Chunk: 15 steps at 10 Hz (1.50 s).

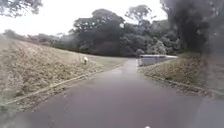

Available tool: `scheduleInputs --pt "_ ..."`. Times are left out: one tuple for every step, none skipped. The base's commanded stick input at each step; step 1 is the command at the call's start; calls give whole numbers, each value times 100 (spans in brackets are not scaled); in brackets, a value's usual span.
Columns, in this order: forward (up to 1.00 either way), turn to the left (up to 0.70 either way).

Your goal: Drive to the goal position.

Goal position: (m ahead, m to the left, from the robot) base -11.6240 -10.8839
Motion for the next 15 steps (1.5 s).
scheduleInputs --pt "70 0" --pt "70 0" --pt "70 0" --pt "70 0" --pt "70 0" --pt "70 0" --pt "70 0" --pt "70 0" --pt "70 0" --pt "70 0" --pt "70 0" --pt "70 0" --pt "70 0" --pt "70 0" --pt "70 0"
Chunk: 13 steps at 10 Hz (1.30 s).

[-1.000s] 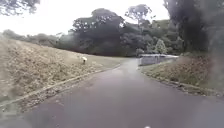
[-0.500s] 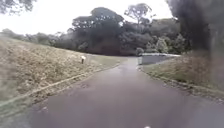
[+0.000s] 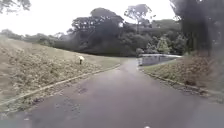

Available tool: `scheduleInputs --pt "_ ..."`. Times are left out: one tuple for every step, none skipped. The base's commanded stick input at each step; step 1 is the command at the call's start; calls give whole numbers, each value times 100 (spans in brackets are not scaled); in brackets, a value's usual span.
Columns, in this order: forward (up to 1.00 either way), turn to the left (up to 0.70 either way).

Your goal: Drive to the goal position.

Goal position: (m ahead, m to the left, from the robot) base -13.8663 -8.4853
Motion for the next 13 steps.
scheduleInputs --pt "70 0" --pt "70 0" --pt "70 0" --pt "70 0" --pt "70 0" --pt "70 0" --pt "70 0" --pt "70 0" --pt "70 0" --pt "70 0" --pt "70 0" --pt "70 -1" --pt "70 -6"
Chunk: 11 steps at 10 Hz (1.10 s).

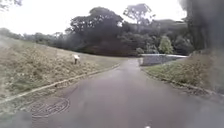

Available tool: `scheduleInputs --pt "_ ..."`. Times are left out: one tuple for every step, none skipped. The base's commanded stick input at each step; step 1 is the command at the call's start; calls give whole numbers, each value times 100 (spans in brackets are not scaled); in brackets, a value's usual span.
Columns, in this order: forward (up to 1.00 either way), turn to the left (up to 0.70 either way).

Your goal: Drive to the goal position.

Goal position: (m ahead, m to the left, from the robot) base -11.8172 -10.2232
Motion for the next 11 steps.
scheduleInputs --pt "70 -14" --pt "70 -14" --pt "70 -14" --pt "70 -14" --pt "70 -14" --pt "70 -14" --pt "70 -14" --pt "70 -14" --pt "70 -14" --pt "70 -14" --pt "70 -14"
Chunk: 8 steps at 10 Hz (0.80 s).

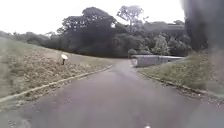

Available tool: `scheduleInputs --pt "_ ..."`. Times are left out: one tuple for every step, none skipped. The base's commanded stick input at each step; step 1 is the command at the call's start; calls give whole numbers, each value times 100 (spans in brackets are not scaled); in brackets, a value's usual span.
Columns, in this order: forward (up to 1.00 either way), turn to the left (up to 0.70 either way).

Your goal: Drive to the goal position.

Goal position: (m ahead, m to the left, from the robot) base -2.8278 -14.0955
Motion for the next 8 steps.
scheduleInputs --pt "70 -14" --pt "70 -14" --pt "70 -14" --pt "70 -14" --pt "70 0" --pt "70 0" --pt "70 0" --pt "70 0"
